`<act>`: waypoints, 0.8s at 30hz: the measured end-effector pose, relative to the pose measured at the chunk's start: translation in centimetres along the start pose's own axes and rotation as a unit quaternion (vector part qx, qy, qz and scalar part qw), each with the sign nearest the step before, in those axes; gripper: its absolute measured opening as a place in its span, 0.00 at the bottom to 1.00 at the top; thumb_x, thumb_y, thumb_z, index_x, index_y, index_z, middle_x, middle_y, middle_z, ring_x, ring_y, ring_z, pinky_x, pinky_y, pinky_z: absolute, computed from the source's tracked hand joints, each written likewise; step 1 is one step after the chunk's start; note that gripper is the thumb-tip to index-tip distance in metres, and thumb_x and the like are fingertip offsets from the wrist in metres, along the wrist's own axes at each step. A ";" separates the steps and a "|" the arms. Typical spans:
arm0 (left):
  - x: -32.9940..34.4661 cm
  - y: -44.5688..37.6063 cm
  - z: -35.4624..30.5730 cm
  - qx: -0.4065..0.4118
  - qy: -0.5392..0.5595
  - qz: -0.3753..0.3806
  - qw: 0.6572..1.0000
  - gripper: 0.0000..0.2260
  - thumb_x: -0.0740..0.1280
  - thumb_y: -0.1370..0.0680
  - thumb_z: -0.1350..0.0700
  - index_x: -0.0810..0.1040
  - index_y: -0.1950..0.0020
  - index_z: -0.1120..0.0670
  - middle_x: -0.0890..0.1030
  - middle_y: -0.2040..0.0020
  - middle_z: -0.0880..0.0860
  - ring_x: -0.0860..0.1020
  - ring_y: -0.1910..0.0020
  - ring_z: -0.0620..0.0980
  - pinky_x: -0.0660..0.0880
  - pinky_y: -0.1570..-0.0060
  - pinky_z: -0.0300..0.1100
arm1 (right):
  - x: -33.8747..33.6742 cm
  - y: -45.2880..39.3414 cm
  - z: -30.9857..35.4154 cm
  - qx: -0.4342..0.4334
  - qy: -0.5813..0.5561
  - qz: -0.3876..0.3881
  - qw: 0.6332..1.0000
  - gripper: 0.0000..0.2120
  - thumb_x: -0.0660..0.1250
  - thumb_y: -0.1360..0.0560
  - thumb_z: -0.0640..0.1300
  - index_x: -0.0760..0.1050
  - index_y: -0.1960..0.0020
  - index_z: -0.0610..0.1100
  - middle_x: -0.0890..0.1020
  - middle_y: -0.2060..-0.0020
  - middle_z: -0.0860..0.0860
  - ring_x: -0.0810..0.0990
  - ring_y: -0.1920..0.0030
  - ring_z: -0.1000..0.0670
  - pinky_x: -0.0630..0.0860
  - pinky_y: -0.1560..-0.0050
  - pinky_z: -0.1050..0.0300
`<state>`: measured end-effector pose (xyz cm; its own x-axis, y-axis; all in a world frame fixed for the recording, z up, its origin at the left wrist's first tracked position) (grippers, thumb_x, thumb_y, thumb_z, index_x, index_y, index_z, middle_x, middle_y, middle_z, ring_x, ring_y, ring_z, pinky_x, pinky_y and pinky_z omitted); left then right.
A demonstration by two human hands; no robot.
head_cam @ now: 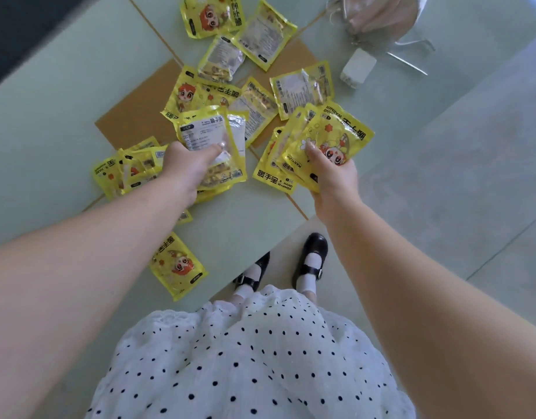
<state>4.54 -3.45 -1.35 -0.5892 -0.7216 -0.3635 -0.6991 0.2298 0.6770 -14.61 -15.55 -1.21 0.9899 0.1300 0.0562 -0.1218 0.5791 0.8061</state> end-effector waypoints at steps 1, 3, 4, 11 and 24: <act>-0.3 0.2 -0.2 -0.001 0.000 0.010 1.000 0.19 0.74 0.30 0.52 0.72 0.45 0.55 0.78 0.47 0.52 0.78 0.50 0.50 0.72 0.60 0.39 | -0.1 0.5 -0.2 -0.002 -0.006 -0.005 1.000 0.24 0.76 0.32 0.44 0.72 0.39 0.44 0.83 0.48 0.47 0.84 0.50 0.47 0.80 0.46 0.48; -0.7 0.8 -0.4 -0.006 -0.007 0.036 0.999 0.26 0.76 0.34 0.50 0.74 0.41 0.57 0.80 0.44 0.54 0.80 0.47 0.54 0.77 0.50 0.47 | -0.6 1.6 -0.7 -0.009 -0.020 -0.013 1.000 0.26 0.77 0.33 0.45 0.72 0.39 0.45 0.83 0.48 0.48 0.84 0.49 0.47 0.80 0.45 0.47; -0.7 1.2 -0.5 -0.006 -0.011 0.053 0.999 0.27 0.76 0.35 0.50 0.74 0.39 0.57 0.81 0.44 0.55 0.81 0.47 0.55 0.79 0.49 0.50 | -1.1 2.1 -1.1 -0.013 -0.028 -0.013 0.999 0.27 0.78 0.35 0.46 0.72 0.39 0.45 0.83 0.47 0.47 0.84 0.49 0.47 0.79 0.44 0.46; 3.8 7.3 -0.2 0.025 -0.048 0.195 0.979 0.28 0.76 0.36 0.52 0.77 0.39 0.60 0.83 0.46 0.60 0.83 0.53 0.59 0.81 0.57 0.54 | -8.6 6.2 -3.6 -0.021 -0.119 -0.044 0.992 0.29 0.77 0.35 0.46 0.72 0.37 0.45 0.83 0.46 0.47 0.84 0.48 0.46 0.80 0.47 0.42; 17.9 28.3 11.4 0.104 -0.228 0.456 0.854 0.16 0.71 0.27 0.62 0.77 0.40 0.59 0.82 0.46 0.58 0.83 0.50 0.56 0.80 0.50 0.52 | -33.2 20.2 -15.8 -0.060 -0.340 -0.237 0.908 0.25 0.77 0.33 0.42 0.72 0.39 0.42 0.83 0.46 0.45 0.84 0.51 0.47 0.82 0.52 0.45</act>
<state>-30.43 -2.45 4.01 -0.9903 0.1383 0.0116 0.1068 0.7058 0.7003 -51.12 4.48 3.88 0.7438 -0.6603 0.1035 0.3633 0.5294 0.7667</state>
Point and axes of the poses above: each hand's wrist, its own y-axis away from the middle knuckle, its own x-axis out of the palm, z = x × y, the point moved 3 cm from there along -y, towards the middle knuckle
